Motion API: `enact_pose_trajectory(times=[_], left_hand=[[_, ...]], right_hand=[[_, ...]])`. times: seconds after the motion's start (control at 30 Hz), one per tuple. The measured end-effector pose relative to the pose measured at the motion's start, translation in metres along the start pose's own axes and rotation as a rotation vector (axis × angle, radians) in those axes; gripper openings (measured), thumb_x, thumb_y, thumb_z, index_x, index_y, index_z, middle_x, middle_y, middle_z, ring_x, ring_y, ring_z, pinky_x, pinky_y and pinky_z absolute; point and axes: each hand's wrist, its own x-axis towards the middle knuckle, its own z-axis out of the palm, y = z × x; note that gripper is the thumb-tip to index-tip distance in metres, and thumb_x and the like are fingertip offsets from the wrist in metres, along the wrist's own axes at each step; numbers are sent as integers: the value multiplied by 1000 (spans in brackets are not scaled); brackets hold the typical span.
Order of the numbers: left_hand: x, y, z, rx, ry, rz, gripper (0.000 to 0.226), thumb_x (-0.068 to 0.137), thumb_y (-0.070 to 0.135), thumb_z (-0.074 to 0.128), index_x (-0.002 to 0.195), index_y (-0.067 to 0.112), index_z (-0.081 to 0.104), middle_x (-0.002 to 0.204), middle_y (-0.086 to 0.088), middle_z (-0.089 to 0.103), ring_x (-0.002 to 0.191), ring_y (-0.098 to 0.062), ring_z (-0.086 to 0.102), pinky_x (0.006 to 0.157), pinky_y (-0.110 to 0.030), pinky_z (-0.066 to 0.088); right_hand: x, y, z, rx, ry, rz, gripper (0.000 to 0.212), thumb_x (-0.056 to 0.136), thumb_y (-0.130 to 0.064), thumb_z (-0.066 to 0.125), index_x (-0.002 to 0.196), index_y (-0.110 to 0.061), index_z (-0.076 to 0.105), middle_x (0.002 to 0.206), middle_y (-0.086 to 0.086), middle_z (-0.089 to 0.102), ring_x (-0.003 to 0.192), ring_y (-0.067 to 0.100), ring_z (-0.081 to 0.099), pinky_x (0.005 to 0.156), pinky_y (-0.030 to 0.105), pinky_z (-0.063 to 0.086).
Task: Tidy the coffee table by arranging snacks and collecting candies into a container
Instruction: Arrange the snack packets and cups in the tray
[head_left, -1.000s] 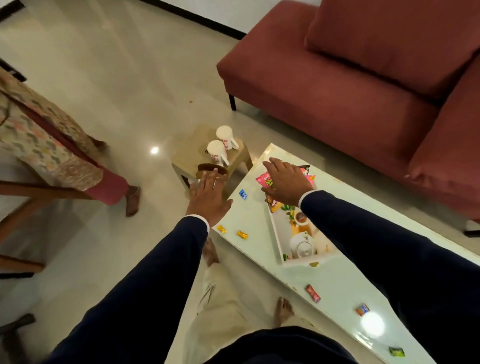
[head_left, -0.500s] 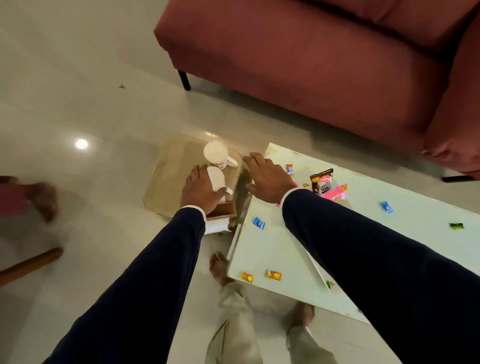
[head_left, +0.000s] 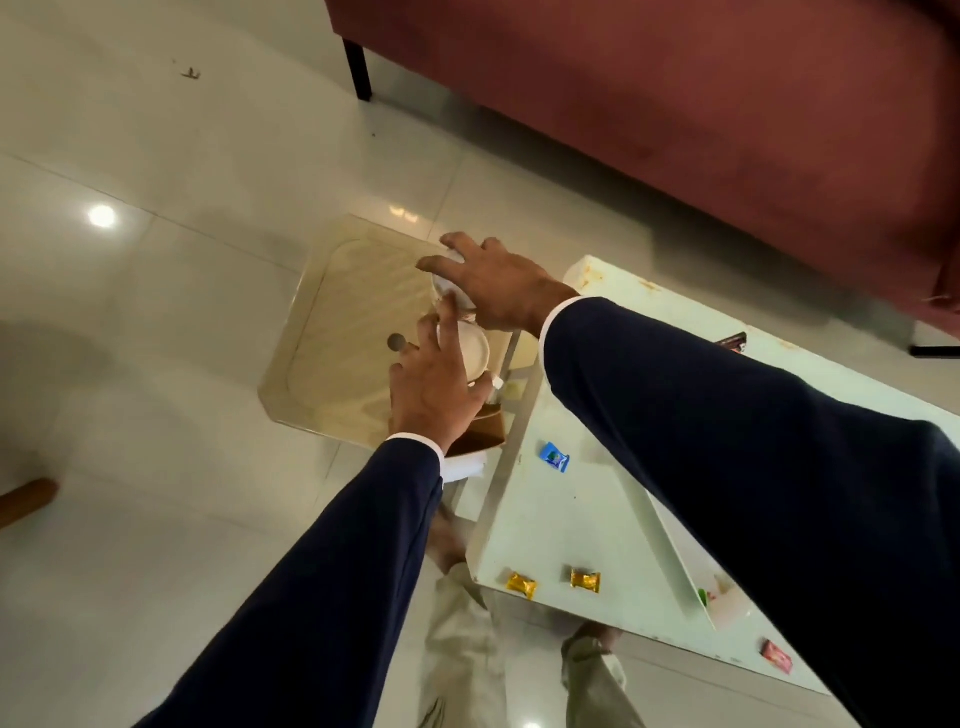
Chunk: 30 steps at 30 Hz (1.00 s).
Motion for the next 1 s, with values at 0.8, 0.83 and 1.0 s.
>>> enact_pose_trajectory(times=[0.8, 0.83, 1.0], left_hand=[[-38, 54, -5, -1185, 131, -342, 72, 73, 41, 87, 131, 24, 48, 131, 0, 59, 118, -21, 65, 83, -43, 63], [-48, 70, -2, -1248, 98, -349, 70, 74, 39, 87, 130, 23, 48, 130, 1, 60, 116, -20, 67, 81, -42, 64], [-98, 158, 37, -1100, -31, -288, 66, 62, 46, 94, 115, 35, 56, 119, 9, 66, 105, -9, 70, 82, -38, 63]], right_hand=[[-228, 92, 64, 1922, 793, 516, 77, 71, 2, 86, 132, -21, 46, 135, 13, 59, 118, 30, 67, 84, 48, 62], [-258, 100, 72, 1999, 815, 547, 75, 71, 0, 86, 131, -22, 47, 133, 13, 61, 116, 31, 68, 82, 48, 62], [-386, 140, 123, 2095, 795, 704, 84, 64, -10, 92, 133, -24, 46, 118, 4, 71, 104, 29, 74, 79, 47, 63]])
